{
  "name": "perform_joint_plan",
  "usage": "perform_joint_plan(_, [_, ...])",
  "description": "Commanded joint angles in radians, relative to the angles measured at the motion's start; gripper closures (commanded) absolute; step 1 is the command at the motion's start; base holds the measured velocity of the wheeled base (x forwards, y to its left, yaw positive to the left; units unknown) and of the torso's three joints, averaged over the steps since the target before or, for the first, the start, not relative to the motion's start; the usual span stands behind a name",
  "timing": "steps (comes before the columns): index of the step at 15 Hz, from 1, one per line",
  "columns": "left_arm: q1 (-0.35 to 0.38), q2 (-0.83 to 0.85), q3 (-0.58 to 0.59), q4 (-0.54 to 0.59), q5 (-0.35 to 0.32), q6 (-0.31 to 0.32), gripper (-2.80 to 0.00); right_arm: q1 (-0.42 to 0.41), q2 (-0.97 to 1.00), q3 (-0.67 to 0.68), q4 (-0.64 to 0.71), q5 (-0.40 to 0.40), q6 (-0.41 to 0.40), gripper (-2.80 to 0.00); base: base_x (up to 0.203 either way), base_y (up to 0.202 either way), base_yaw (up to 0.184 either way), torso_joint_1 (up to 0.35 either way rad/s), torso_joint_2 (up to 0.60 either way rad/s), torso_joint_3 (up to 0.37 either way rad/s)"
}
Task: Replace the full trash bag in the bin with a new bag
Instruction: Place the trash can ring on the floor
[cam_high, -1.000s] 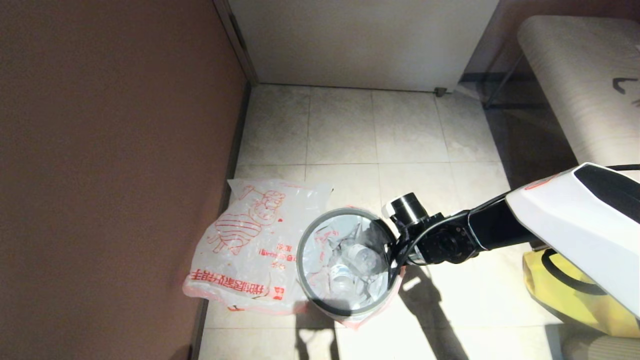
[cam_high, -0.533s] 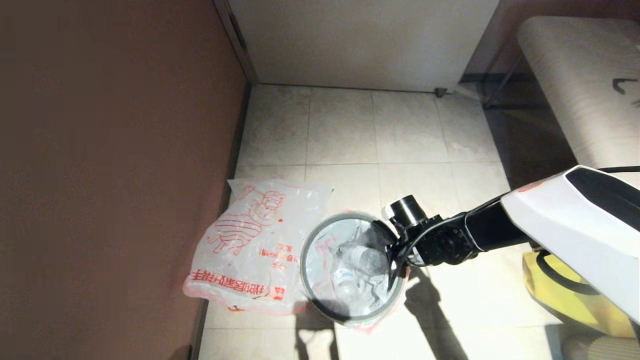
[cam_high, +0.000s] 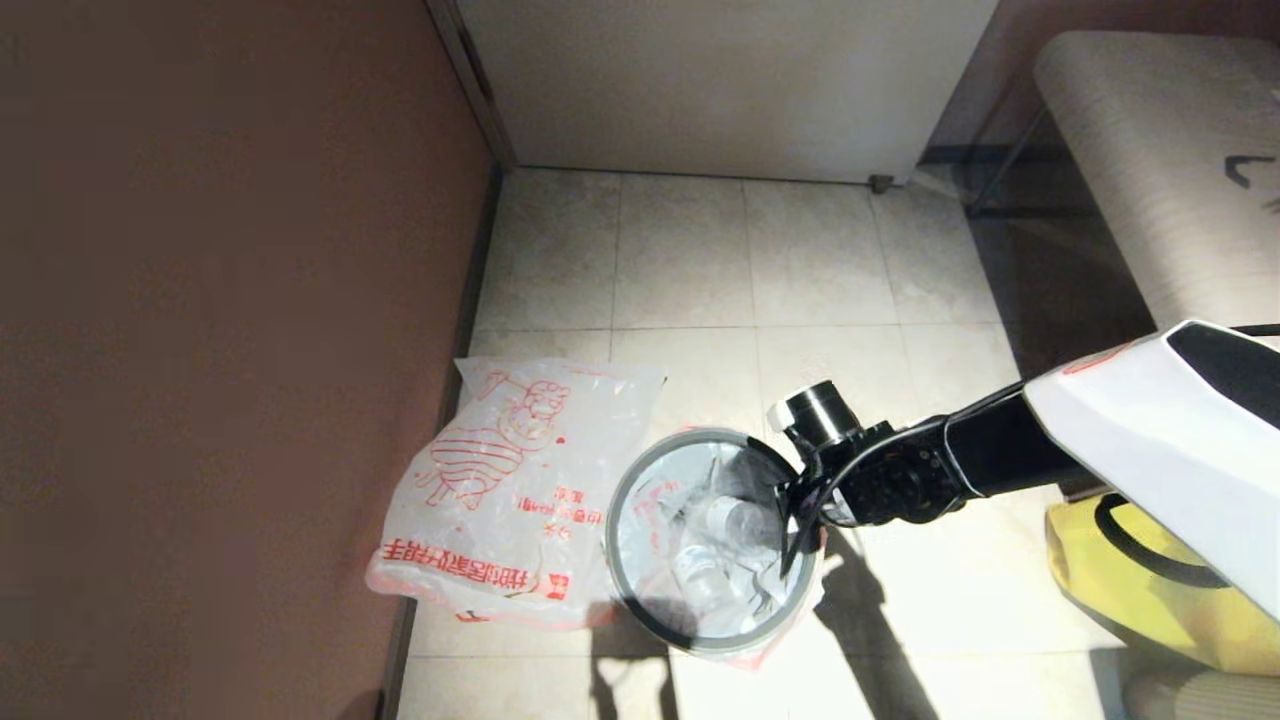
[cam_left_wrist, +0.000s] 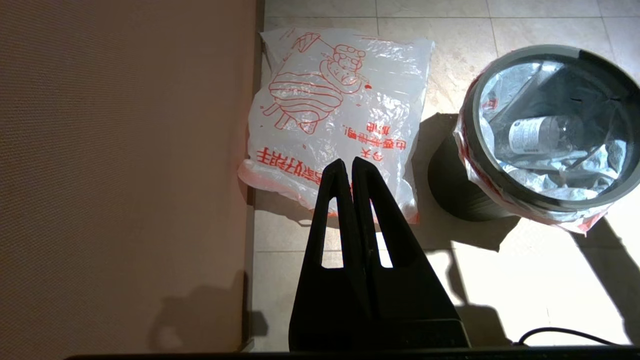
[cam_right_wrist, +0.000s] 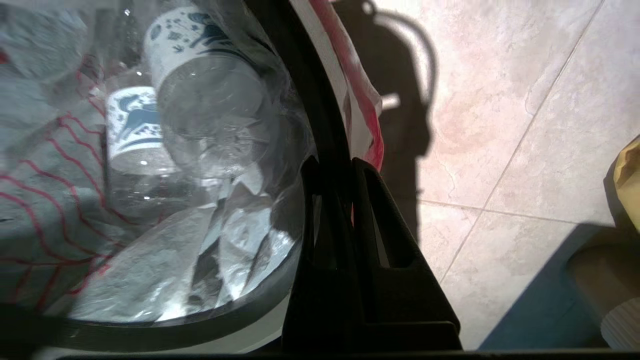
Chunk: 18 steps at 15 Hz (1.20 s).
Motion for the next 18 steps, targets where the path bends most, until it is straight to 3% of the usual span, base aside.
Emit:
perform_joint_plan(1, [0.0,0.0,0.0,0.0,0.001,0.0,0.0,0.007,-0.058,0.006,0.001,-0.002,0.003,0.0,0.0,0.0,0.0,0.0,0.0,0.0])
perform_joint_plan(7, [0.0,0.0,0.0,0.0,0.0,0.0,0.0,0.068,-0.186,0.02,0.132,0.005,0.094,0.0,0.0,0.0,0.0,0.0,0.0,0.0])
perform_joint_plan(11, [0.0,0.0,0.0,0.0,0.001,0.0,0.0,0.07,-0.253,0.019,0.251,0.109,0.187,0.0,0.0,0.0,0.0,0.0,0.0,0.0])
perform_joint_plan(18, [0.0,0.0,0.0,0.0,0.001,0.0,0.0,0.032,-0.366,0.023,0.32,0.111,0.191,0.0,0.0,0.0,0.0,0.0,0.0,0.0])
